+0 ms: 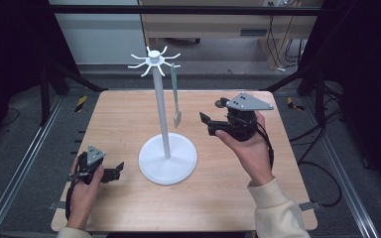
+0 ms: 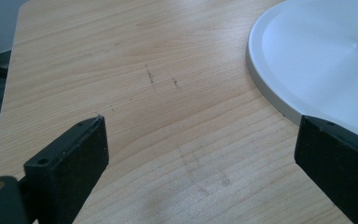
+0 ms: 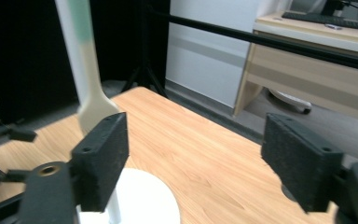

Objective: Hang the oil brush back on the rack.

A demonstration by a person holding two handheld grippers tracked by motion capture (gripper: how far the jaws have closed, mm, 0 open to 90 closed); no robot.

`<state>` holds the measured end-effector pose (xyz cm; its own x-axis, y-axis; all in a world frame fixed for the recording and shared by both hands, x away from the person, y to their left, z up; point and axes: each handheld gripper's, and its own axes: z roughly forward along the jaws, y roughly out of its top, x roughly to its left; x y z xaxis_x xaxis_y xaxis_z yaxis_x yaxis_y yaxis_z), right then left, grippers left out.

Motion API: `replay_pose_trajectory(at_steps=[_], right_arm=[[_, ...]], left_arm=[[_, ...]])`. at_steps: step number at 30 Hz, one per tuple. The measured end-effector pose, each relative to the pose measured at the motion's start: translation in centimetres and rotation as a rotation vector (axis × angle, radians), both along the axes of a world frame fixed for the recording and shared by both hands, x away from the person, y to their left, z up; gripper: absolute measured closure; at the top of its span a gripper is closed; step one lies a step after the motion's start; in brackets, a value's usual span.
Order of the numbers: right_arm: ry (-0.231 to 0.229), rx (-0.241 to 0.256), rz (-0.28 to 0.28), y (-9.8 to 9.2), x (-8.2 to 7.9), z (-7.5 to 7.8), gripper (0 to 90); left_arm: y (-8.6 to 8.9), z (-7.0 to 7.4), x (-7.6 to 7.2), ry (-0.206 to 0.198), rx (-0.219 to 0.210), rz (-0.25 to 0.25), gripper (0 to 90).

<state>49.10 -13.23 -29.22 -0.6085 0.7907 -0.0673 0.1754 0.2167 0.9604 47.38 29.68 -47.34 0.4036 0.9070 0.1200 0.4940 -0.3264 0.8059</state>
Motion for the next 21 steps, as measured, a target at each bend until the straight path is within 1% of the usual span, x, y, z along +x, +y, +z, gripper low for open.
replay_pose_trajectory(at_steps=[3, 5, 6, 7, 11, 12, 14, 15, 18, 19, 20, 21], right_arm=[[0.000, -0.011, -0.018, -0.6, 0.0, -0.7, 15.1], [-0.003, -0.009, -0.028, -1.2, 0.0, -1.3, 11.8], [-0.003, -0.009, -0.028, -1.2, 0.0, -1.3, 11.8], [0.006, 0.005, -0.026, -1.8, 0.0, -2.0, 10.4], [0.019, -0.003, -0.041, -3.1, -0.2, -3.7, 9.1], [0.019, -0.003, -0.041, -3.1, -0.2, -3.7, 9.1], [0.037, -0.007, -0.053, -3.8, -0.4, -4.7, 9.1], [0.050, -0.018, -0.071, -4.4, -0.5, -5.6, 9.7], [0.075, -0.033, -0.103, -5.5, -0.6, -7.2, 10.5], [0.075, -0.033, -0.103, -5.5, -0.6, -7.2, 10.5], [0.081, -0.037, -0.108, -5.9, -0.6, -7.7, 10.5], [0.095, -0.033, -0.124, -6.5, -0.6, -8.6, 10.6]], left_arm=[[0.0, 0.0, 0.0, 0.000, 0.002, 0.000, 2.5], [0.0, 0.0, 0.0, 0.001, 0.002, 0.000, 2.4], [0.0, 0.0, 0.0, 0.001, 0.002, 0.000, 2.5], [0.0, 0.0, 0.0, 0.000, 0.001, 0.000, 2.5], [0.0, 0.0, 0.0, 0.002, 0.005, -0.001, 2.5], [0.0, 0.0, 0.0, 0.002, 0.005, -0.001, 2.4], [0.0, 0.0, 0.0, -0.001, 0.005, 0.000, 2.5], [0.0, 0.0, 0.0, 0.001, 0.004, 0.000, 2.4], [0.0, 0.0, 0.0, 0.001, 0.003, 0.002, 2.4], [0.0, 0.0, 0.0, 0.001, 0.003, 0.002, 2.4], [0.0, 0.0, 0.0, 0.001, 0.003, 0.002, 2.4], [0.0, 0.0, 0.0, 0.002, 0.004, 0.001, 2.4]])
